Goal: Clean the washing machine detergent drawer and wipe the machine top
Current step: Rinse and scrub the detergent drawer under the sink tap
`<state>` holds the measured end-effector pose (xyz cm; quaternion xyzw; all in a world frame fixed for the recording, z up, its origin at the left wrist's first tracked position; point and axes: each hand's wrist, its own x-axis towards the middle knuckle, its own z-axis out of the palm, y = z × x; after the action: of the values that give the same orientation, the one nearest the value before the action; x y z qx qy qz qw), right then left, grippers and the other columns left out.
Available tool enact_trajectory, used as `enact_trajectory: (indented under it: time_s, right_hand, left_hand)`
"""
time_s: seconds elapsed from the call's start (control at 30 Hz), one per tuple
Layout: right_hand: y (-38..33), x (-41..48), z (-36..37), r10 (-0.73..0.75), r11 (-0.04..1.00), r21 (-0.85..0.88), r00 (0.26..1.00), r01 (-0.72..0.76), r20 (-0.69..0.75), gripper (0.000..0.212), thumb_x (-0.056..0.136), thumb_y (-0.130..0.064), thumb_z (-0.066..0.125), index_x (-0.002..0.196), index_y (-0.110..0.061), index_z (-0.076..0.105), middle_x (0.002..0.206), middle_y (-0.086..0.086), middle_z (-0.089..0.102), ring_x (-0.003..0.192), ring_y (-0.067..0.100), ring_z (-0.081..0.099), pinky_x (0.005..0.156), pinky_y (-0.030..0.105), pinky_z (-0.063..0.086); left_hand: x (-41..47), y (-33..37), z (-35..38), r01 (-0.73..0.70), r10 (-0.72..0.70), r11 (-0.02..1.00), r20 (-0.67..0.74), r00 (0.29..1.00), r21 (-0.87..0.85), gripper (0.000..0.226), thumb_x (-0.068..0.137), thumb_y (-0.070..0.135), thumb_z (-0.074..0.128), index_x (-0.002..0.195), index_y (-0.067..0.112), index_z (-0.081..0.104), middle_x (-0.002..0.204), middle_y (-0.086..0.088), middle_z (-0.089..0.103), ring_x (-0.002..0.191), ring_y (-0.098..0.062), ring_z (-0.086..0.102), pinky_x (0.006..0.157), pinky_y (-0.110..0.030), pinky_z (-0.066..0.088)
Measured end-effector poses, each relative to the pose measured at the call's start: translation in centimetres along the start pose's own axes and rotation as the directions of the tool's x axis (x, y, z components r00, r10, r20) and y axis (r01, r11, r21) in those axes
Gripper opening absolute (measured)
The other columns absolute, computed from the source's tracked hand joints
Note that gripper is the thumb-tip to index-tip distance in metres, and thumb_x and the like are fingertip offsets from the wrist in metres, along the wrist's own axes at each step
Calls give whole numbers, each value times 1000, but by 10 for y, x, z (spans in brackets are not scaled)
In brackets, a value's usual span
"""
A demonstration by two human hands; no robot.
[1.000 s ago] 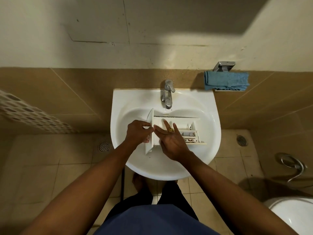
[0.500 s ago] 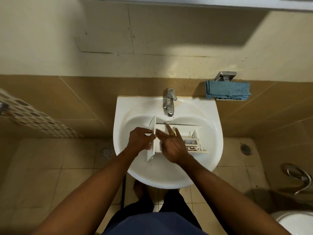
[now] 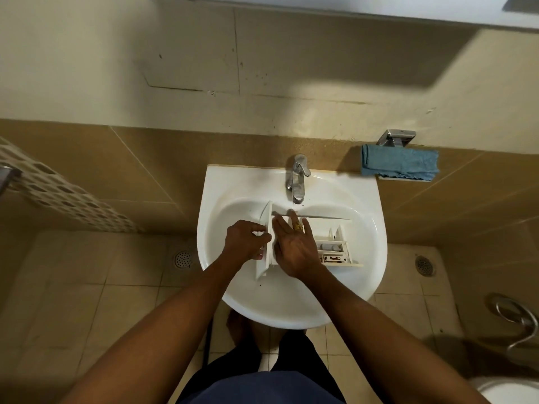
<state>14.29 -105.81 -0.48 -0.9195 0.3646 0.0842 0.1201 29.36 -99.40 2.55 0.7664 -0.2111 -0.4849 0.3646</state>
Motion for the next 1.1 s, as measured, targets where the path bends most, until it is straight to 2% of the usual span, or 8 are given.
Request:
enact_trajectory:
  time_s: [0.3,0.43,0.57,0.73,0.83,0.93,1.03,1.1]
  right_hand:
    - [13,-1,4,60,998,10,997,-59,-40,60,101,-39,29,157,-17,36,163,0,37,147,30,36,111,49,34]
    - [52,-14,4,167,985,46,986,-166,-26,71,95,-44,12,159,-20,33,166,-3,31,153,24,29,120,53,24]
    - [37,-2,-6,229,972,62,973,-229,3,83,90,-44,-1,156,-7,34,161,15,38,149,31,34,122,52,19]
    - [5,11,-1,16,963,270,999,-2,-50,60,101,-35,25,148,-6,46,157,15,44,148,29,39,121,48,26]
    - [36,2,-6,151,948,298,981,-109,-121,56,94,-32,33,139,-12,59,143,12,61,131,31,57,112,41,38]
    - [65,1,-22,396,871,345,915,-351,-70,41,92,-19,52,128,-22,70,125,8,72,115,31,65,99,35,50]
    - [65,26,-41,498,796,458,858,-395,-126,22,92,-18,62,102,-19,81,101,8,78,97,29,72,87,31,53]
    - [55,48,-54,637,450,824,771,-343,-26,16,88,-14,67,91,-17,83,89,7,79,84,23,75,85,35,60]
  left_hand:
    - [2,-3,2,2,-2,1000,-8,1000,-3,31,80,16,84,110,12,76,75,-13,75,65,-34,75,61,-44,65]
    - [2,-1,6,-26,27,999,-38,999,34,30,80,13,81,109,9,75,75,-13,74,61,-35,73,57,-45,64]
    - [1,0,6,-49,52,996,-42,998,74,31,80,15,79,111,10,76,74,-10,74,57,-31,73,56,-43,64]
    - [3,-1,4,-30,32,998,-22,999,53,28,80,19,84,106,12,76,83,-10,75,60,-27,74,57,-42,64]
    - [4,-2,2,-10,10,1000,-15,1000,28,30,80,14,81,109,11,77,82,-11,75,60,-27,74,56,-39,64]
    - [6,-4,2,-3,3,1000,2,1000,-1,28,80,15,82,107,12,78,81,-10,75,61,-25,75,58,-40,64]
    - [6,-5,0,4,-3,1000,29,1000,-30,27,79,15,84,105,11,78,74,-12,75,59,-25,73,62,-43,65]
    - [6,-4,-2,17,-15,999,48,999,-44,28,78,14,85,105,9,78,73,-15,74,59,-25,72,61,-42,64]
